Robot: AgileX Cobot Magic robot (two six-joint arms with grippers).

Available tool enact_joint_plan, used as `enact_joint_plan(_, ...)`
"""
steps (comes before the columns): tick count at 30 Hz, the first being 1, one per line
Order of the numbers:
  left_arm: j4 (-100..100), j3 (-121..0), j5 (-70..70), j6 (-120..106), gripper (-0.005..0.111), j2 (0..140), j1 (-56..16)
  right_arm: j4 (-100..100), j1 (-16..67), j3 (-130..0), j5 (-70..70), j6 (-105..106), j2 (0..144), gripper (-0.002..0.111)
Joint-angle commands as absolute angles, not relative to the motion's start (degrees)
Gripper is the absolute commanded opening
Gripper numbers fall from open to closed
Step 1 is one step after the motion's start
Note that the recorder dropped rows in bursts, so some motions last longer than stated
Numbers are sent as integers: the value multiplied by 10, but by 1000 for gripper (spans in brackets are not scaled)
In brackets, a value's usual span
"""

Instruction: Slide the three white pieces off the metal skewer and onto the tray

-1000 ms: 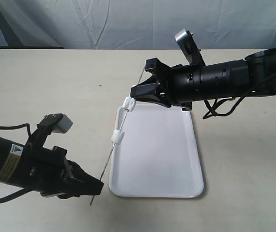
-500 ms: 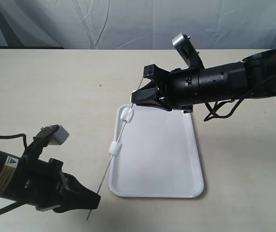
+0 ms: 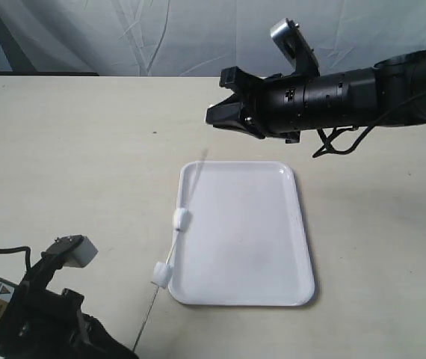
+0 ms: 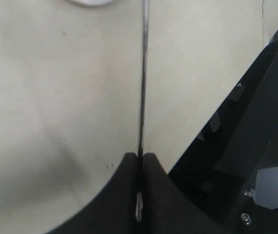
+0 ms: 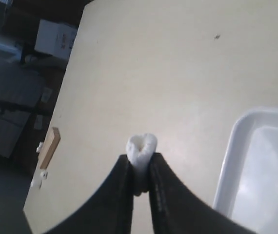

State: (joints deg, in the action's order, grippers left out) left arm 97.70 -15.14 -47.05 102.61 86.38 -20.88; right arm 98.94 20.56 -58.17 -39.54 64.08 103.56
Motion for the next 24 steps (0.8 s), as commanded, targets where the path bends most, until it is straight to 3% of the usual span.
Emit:
enact_joint_plan(1,977,-138,-475,1029,0,860,-212,999,200,-586,-352,645,1029,9)
enact_joint_plan(10,932,-148,-455,1015,0,837,-212,835,201,-561,-325,536,1040,9)
enact_joint_plan(19,928,-198,-422,1020,0,837,-212,829,201,-500,-355,538,1049,10)
enact_joint_plan(24,940,-235,-393,1041,0,837,-212,842,201,-500,-393,544,1049,32)
